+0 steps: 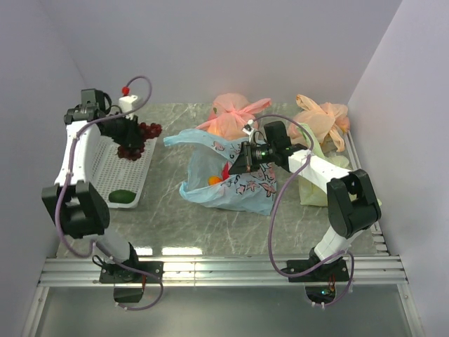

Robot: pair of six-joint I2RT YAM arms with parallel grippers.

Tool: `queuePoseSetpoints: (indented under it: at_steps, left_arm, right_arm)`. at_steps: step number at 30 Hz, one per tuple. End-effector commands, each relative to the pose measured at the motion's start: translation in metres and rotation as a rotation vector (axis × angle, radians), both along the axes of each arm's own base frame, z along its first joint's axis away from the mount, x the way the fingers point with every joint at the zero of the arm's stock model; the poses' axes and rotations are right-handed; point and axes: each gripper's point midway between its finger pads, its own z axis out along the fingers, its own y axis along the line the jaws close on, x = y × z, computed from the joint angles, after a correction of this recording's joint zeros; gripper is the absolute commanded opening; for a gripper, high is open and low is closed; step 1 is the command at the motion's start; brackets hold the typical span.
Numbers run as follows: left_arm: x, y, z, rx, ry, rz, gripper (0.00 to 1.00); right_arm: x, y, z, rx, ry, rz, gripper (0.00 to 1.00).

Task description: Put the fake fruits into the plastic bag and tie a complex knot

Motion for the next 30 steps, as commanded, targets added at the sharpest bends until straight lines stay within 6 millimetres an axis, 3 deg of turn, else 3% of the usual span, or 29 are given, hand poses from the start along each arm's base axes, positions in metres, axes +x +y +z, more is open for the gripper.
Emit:
queuePoseSetpoints:
  at_steps: [1,4,7,8,11,15,17,23,30]
  left_arm:
    - [-0.033,-0.055,0.055,-0.068,-0.122,-0.244,0.00]
    - [-0.043,-0.088,0.075,-0.080,-0.212,-0.342,0.00]
    - [-0.060,-0.119,0.071,-0.061,-0.231,-0.438,0.00]
    - [-0.070,-0.132,0.062,-0.051,-0.222,-0.482,0.00]
    - [-0.070,-0.139,0.045,0.010,-0.228,-0.480,0.00]
    - [-0.077,-0.163,0.015,0.117,-0.182,-0.538,0.00]
    - [-0.068,-0.168,0.004,0.155,-0.147,-0.511,0.00]
    - [-0.039,-0.221,0.011,0.181,-0.127,-0.500,0.06]
    - [-0.018,-0.254,0.011,0.165,-0.144,-0.525,0.11]
  right_arm:
    - [0.012,0.003,0.042,0.061,-0.106,-0.021,0.00]
    - [0.012,0.005,0.044,0.072,-0.098,-0.021,0.00]
    - [0.013,0.005,0.047,0.072,-0.098,-0.027,0.00]
    - [0.014,0.005,0.051,0.072,-0.105,-0.032,0.00]
    - [0.017,0.003,0.064,0.082,-0.139,-0.064,0.00]
    - [0.012,0.000,0.084,0.112,-0.164,-0.091,0.00]
    - [0.008,0.001,0.085,0.115,-0.160,-0.082,0.00]
    - [-0.004,0.001,0.068,0.072,-0.155,-0.045,0.00]
    - [-0.007,-0.003,0.054,0.036,-0.155,-0.031,0.00]
